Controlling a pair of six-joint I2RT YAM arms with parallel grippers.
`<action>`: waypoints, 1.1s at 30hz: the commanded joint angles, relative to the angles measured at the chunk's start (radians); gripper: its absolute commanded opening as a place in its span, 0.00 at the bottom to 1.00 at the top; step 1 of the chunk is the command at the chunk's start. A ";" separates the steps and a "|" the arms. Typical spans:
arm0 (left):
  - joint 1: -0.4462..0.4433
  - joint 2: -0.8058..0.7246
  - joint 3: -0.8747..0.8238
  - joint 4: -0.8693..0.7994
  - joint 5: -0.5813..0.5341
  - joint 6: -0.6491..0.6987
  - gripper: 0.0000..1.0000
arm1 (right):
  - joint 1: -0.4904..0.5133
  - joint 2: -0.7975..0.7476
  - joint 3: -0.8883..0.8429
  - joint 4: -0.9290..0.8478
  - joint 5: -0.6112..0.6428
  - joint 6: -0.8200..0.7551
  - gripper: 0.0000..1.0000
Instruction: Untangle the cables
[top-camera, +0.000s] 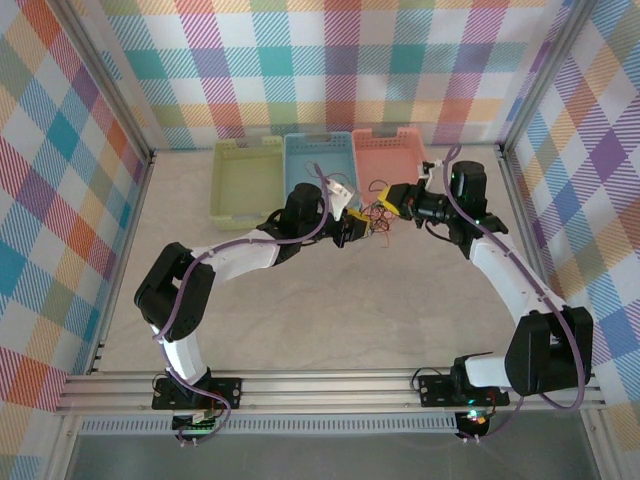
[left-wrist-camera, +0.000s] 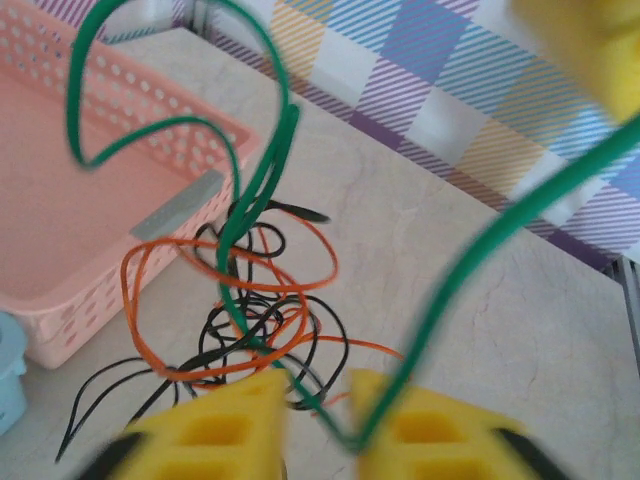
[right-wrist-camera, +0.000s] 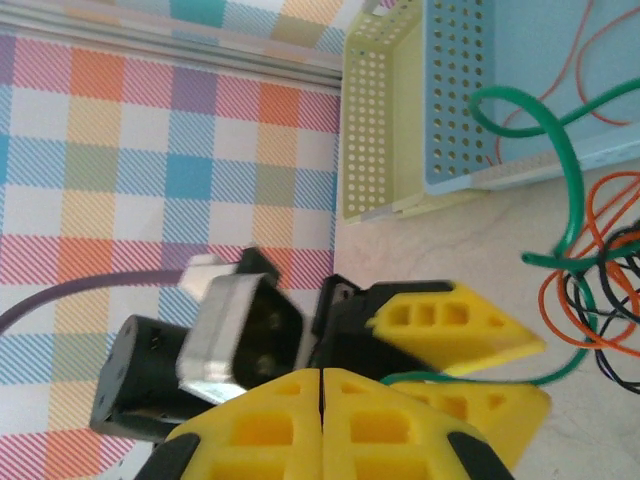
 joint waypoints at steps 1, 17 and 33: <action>0.018 0.000 -0.024 -0.036 0.001 0.011 0.43 | 0.005 -0.036 0.050 -0.010 -0.020 -0.109 0.00; 0.034 -0.188 -0.128 -0.223 -0.081 -0.072 0.64 | 0.011 -0.059 -0.062 -0.056 -0.059 -0.526 0.00; 0.038 -0.196 0.026 -0.521 -0.096 -0.056 0.66 | 0.094 -0.110 -0.222 0.118 -0.055 -0.683 0.00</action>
